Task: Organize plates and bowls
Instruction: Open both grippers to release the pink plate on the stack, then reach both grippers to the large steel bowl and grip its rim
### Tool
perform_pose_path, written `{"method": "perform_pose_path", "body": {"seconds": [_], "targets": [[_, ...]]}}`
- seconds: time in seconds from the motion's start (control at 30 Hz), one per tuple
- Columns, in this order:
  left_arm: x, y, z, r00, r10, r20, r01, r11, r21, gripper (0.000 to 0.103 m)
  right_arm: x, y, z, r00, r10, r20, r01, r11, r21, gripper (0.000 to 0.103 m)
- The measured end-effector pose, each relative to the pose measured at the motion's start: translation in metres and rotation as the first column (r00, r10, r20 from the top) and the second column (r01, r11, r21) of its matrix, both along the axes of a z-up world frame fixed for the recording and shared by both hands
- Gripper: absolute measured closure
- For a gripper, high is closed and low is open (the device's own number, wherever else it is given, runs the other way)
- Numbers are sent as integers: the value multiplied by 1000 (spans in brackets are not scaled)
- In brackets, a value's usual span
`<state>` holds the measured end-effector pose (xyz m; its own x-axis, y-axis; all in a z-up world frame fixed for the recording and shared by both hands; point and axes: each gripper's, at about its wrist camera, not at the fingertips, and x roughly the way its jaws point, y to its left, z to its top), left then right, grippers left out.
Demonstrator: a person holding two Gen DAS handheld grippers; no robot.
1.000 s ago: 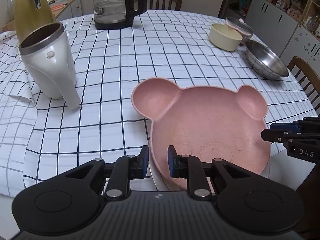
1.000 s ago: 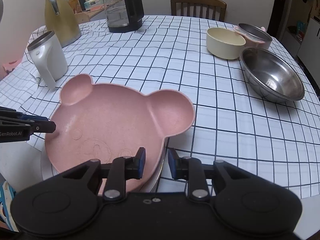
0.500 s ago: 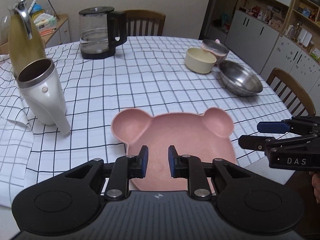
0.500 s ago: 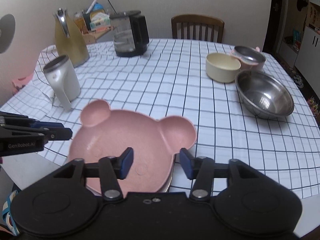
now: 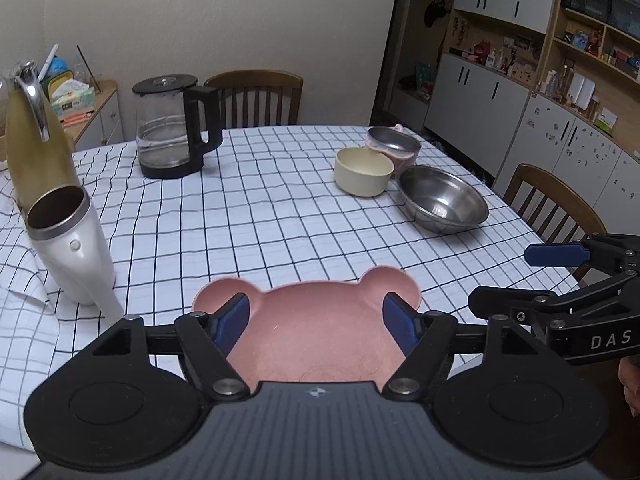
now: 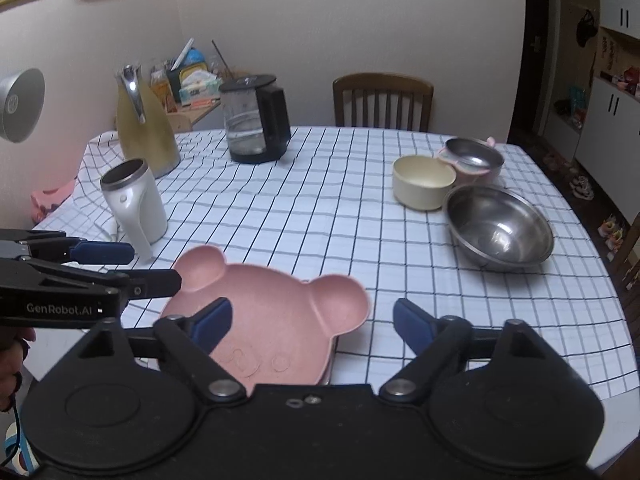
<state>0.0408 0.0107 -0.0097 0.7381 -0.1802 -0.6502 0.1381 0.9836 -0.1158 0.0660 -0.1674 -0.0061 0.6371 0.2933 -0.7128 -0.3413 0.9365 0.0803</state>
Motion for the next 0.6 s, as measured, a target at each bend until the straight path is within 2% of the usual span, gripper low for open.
{"method": "perform_pose_path", "body": {"seconds": [0.13, 0.37, 0.6], "targets": [[6, -8, 5, 1000, -3, 19, 3, 1000, -7, 26, 1, -10, 6, 999, -15, 39, 14, 1000, 8, 0], [32, -43, 7, 1000, -15, 22, 16, 1000, -8, 25, 21, -38, 5, 998, -48, 46, 47, 999, 8, 0], [77, -94, 2, 1000, -4, 5, 4, 1000, -2, 25, 54, -82, 2, 998, -56, 41, 56, 998, 1, 0]]}}
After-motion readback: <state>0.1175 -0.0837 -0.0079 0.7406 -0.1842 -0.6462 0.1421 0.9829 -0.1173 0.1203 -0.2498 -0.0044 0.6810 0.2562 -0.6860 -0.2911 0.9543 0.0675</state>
